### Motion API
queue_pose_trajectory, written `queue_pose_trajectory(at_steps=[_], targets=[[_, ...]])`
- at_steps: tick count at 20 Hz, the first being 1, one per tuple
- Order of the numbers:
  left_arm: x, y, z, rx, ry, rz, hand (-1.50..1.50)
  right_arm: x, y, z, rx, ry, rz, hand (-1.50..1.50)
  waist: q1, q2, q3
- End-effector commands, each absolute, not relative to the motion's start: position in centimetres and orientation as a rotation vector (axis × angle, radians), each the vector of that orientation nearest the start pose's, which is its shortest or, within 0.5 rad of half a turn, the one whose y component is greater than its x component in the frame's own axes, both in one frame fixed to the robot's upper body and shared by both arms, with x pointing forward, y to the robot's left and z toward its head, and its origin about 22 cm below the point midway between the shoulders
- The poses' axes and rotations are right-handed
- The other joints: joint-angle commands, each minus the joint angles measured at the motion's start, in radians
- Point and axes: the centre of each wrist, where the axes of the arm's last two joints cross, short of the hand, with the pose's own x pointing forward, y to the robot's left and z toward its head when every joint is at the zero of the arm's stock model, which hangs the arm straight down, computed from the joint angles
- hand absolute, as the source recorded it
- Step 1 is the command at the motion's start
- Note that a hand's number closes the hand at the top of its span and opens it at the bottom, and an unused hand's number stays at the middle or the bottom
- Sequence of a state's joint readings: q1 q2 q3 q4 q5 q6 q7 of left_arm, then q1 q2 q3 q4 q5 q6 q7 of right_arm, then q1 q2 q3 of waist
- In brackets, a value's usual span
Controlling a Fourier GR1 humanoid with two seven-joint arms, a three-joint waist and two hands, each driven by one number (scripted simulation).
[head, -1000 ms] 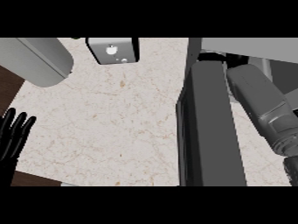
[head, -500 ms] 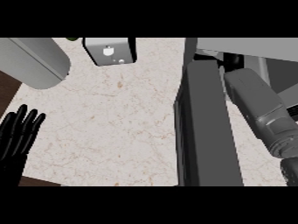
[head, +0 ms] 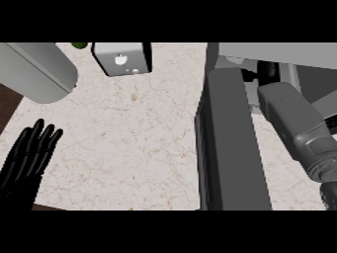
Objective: Pick up the milk, place it into the microwave and close the microwave
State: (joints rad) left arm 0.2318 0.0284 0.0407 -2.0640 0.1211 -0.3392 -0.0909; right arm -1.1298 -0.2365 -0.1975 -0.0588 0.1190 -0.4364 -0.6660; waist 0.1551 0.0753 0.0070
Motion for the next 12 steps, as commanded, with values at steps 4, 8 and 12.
queue_pose_trajectory(at_steps=[4, 8, 12], targets=[[17.3, 24.6, 7.8, -0.229, -1.961, -0.186, -1.5, 43.9, -22.9, 3.3, -0.471, -1.825, 0.222, -1.5, -0.011, -0.012, 0.0], [17.2, 24.4, 7.3, -0.236, -1.952, -0.18, -1.5, 43.6, -24.5, 3.0, -0.424, -1.849, 0.212, -1.5, -0.024, -0.016, -0.001], [18.0, 23.7, 7.1, -0.232, -1.939, -0.196, -1.5, 43.0, -22.3, 1.4, -0.391, -1.843, 0.188, -1.5, -0.032, -0.015, -0.001]])
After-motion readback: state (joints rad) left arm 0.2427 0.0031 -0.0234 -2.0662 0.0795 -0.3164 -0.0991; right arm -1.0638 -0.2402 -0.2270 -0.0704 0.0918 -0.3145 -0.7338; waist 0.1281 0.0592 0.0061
